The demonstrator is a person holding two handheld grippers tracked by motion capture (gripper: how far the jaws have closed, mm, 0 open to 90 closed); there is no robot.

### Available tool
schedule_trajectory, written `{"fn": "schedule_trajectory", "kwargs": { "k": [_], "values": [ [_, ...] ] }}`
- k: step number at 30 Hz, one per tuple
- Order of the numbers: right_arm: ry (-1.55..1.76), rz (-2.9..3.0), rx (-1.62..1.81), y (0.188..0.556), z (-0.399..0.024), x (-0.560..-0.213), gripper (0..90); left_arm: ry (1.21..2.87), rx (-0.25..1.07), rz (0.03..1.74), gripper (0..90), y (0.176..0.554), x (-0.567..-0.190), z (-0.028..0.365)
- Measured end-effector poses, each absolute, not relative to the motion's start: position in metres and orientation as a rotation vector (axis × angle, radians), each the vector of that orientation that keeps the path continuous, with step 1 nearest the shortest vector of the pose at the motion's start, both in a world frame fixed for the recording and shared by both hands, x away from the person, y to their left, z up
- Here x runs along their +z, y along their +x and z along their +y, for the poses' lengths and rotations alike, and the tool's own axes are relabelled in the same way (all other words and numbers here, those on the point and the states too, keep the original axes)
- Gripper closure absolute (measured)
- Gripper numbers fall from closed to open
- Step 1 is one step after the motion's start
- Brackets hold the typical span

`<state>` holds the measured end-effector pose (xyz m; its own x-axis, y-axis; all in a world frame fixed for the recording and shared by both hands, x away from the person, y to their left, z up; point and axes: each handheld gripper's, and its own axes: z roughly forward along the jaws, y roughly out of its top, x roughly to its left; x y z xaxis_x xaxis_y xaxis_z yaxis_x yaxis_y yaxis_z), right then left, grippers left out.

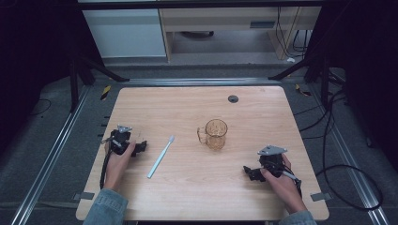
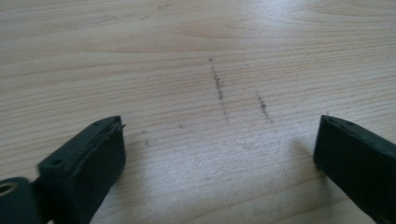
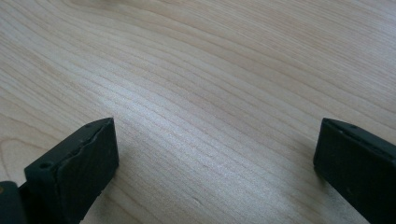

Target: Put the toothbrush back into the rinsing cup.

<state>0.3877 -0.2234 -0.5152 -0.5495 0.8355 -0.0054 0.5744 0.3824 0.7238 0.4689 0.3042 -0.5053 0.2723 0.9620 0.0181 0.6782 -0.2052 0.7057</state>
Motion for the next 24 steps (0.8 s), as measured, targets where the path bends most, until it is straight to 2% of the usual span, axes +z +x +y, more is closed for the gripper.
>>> {"fn": "schedule_trajectory", "kwargs": {
  "k": [1, 14, 24],
  "values": [
    [1.224, 2.277, 0.971, 0.388, -0.223, -0.515, 0.4, 1.963, 0.629, 1.473, 5.5, 0.469, -0.505, 0.304],
    [1.224, 2.277, 0.971, 0.388, -0.223, -0.515, 0.4, 2.032, 0.623, 1.442, 6.5, 0.447, -0.457, 0.308],
    [1.225, 2.277, 0.971, 0.388, -0.223, -0.515, 0.4, 2.107, 0.577, 1.432, 12.2, 0.441, -0.444, 0.298]
  ]
}}
